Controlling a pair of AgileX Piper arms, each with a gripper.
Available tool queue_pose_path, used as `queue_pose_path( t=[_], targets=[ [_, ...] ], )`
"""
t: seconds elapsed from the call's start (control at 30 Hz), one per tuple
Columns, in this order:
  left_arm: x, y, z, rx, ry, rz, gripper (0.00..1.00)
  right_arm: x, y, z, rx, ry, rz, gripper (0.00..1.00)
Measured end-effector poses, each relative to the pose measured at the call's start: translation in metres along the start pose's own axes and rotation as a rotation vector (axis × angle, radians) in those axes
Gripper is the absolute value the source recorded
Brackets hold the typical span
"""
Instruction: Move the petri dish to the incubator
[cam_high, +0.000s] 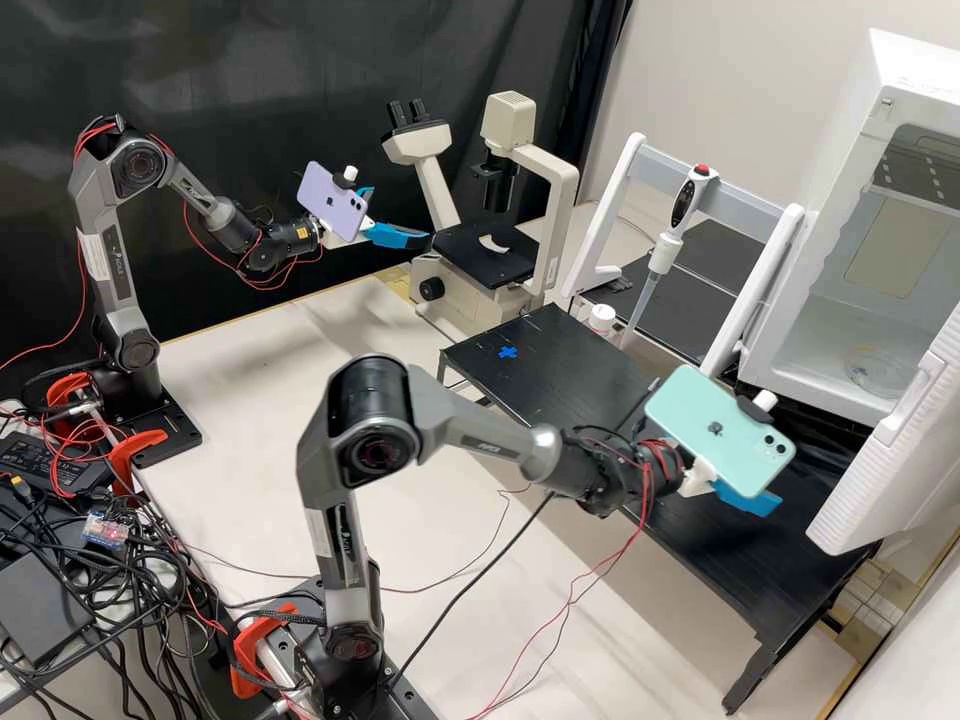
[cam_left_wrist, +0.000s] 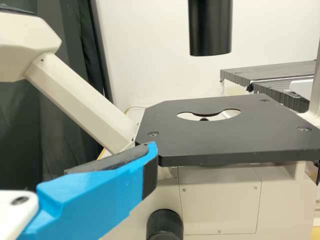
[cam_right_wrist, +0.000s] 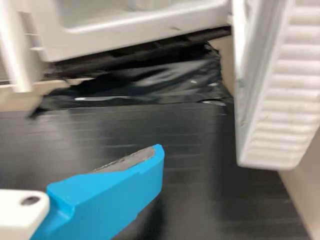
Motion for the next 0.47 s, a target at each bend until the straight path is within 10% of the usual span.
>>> queue_pose_path(
  t=[0.47],
  targets=[
    [0.0, 0.0, 0.0, 0.0, 0.0, 0.0, 1.0, -0.093, -0.04, -0.003, 0.048, 0.196, 0.056, 1.0]
  ],
)
